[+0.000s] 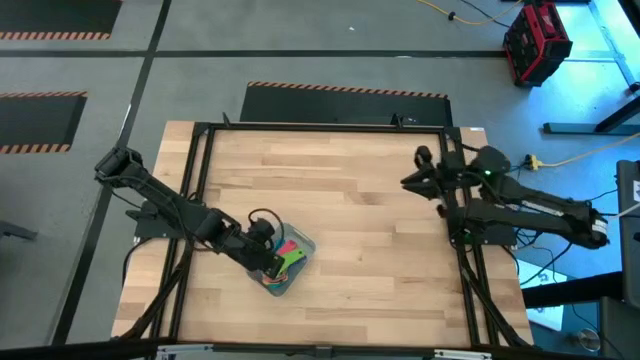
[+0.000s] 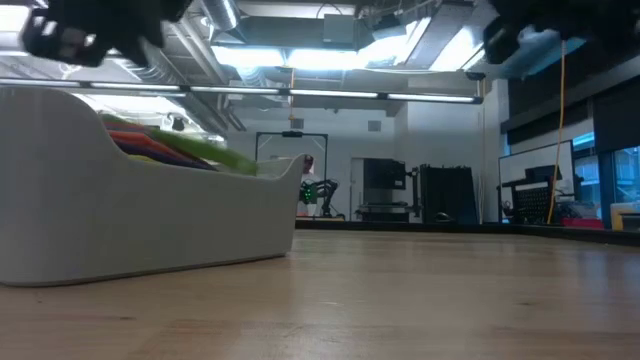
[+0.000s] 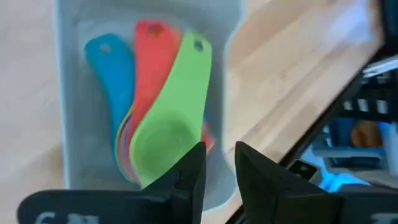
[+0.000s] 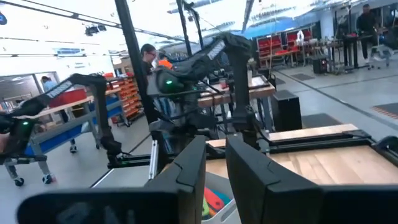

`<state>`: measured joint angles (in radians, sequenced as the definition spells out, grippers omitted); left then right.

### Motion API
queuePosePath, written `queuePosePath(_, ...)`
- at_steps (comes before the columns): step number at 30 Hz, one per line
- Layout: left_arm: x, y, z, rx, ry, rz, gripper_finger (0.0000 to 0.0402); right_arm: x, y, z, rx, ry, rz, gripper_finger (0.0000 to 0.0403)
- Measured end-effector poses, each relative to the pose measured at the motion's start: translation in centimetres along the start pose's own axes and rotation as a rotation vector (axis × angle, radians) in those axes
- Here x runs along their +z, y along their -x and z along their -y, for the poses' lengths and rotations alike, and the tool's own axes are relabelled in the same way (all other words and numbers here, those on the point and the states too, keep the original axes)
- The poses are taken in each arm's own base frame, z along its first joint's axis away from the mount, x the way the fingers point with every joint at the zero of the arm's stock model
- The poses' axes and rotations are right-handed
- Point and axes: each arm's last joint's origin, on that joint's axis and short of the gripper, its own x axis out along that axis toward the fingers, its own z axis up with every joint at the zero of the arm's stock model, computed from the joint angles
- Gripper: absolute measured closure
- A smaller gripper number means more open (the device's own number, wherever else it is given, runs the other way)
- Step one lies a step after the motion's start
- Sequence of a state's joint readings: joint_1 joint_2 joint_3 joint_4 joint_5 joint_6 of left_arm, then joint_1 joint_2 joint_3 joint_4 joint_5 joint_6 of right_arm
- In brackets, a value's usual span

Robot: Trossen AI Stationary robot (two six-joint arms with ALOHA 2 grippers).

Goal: Nest measuring cups in basket
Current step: Return to Home Position

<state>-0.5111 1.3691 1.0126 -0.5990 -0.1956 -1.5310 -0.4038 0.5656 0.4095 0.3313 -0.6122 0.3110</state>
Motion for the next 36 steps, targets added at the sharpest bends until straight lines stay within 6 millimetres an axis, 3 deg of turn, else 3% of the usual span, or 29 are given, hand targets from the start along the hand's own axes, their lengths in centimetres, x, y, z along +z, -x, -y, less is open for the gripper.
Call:
queuePosePath(10,3.1,0.5,1.4,-0.178,-0.16,0.055,0.0324,0.4,4.0,-3.1,-0.004,0.024,0.031,0.0334)
queuePosePath(22,6.0,0.3,1.3,-0.196,-0.28,0.092,0.0324,-1.8,7.4,-4.6,-0.125,0.092,-0.061,0.0334)
queuePosePath(30,9.9,0.7,1.8,-0.276,-0.526,0.292,0.0324,-3.4,7.1,-3.8,-0.15,0.151,-0.121,0.0334)
queuePosePath(36,13.1,1.4,1.8,-0.292,-0.646,0.463,0.0324,-5.5,6.1,-2.4,-0.102,0.143,-0.039,0.0334)
